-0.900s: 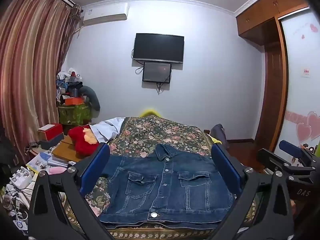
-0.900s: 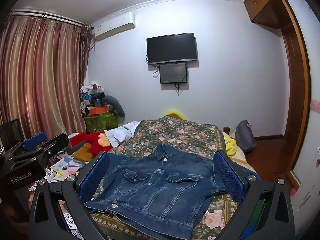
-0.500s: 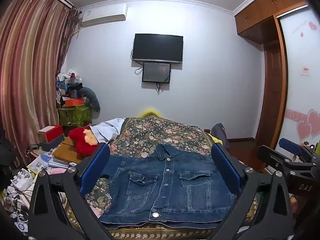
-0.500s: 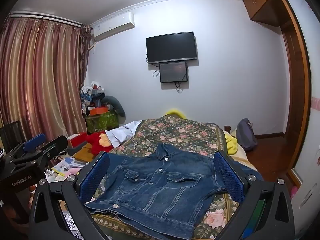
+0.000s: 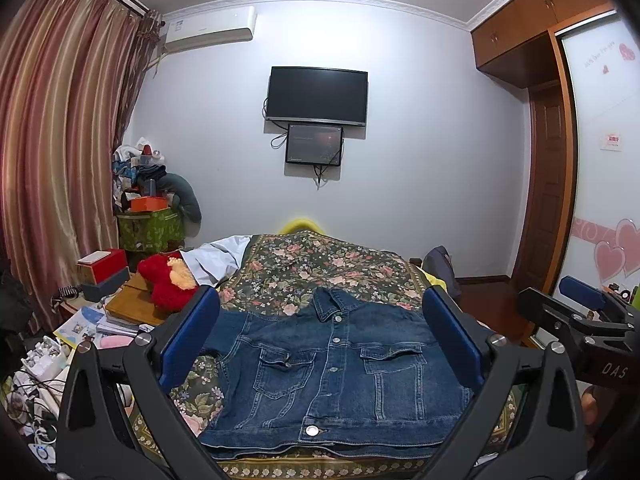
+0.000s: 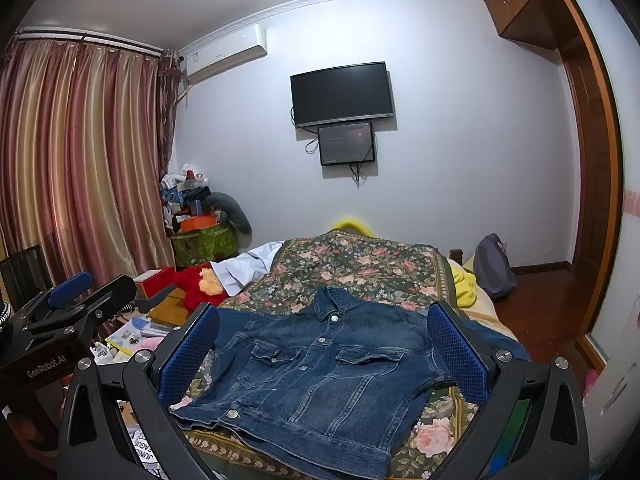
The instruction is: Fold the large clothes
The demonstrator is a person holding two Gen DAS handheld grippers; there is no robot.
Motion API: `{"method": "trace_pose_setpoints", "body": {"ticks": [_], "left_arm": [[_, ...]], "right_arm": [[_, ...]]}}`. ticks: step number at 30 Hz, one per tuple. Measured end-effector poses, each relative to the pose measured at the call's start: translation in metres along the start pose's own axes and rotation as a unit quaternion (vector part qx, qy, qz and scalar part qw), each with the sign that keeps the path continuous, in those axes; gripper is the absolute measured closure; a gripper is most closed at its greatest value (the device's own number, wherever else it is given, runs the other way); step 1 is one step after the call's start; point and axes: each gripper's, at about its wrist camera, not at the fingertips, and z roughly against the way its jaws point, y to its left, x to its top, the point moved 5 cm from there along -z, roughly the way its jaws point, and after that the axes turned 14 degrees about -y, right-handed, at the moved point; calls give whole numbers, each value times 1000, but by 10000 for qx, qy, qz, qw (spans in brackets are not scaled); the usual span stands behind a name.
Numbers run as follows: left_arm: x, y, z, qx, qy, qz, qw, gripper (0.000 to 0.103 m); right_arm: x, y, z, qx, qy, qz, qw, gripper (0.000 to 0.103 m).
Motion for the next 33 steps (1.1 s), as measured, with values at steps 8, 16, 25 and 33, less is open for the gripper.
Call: {"method": "trace_pose_setpoints", "body": {"ticks": [8, 16, 25, 33], "left_arm": [[-1, 2, -2, 18, 16, 22, 10000, 1], [-3, 3, -3, 18, 26, -2, 10000, 1], [-3, 2, -3, 26, 41, -13, 10000, 1], [-2, 1, -4, 26, 33, -6, 10000, 1]], "right_arm": [[-8, 11, -8, 24, 13, -30, 10000, 0], [-7, 7, -8, 22, 22, -64, 10000, 0], [-8, 10, -8, 48, 25, -101, 9999, 0], [-6, 13, -8, 73, 37, -121, 9999, 0]]}}
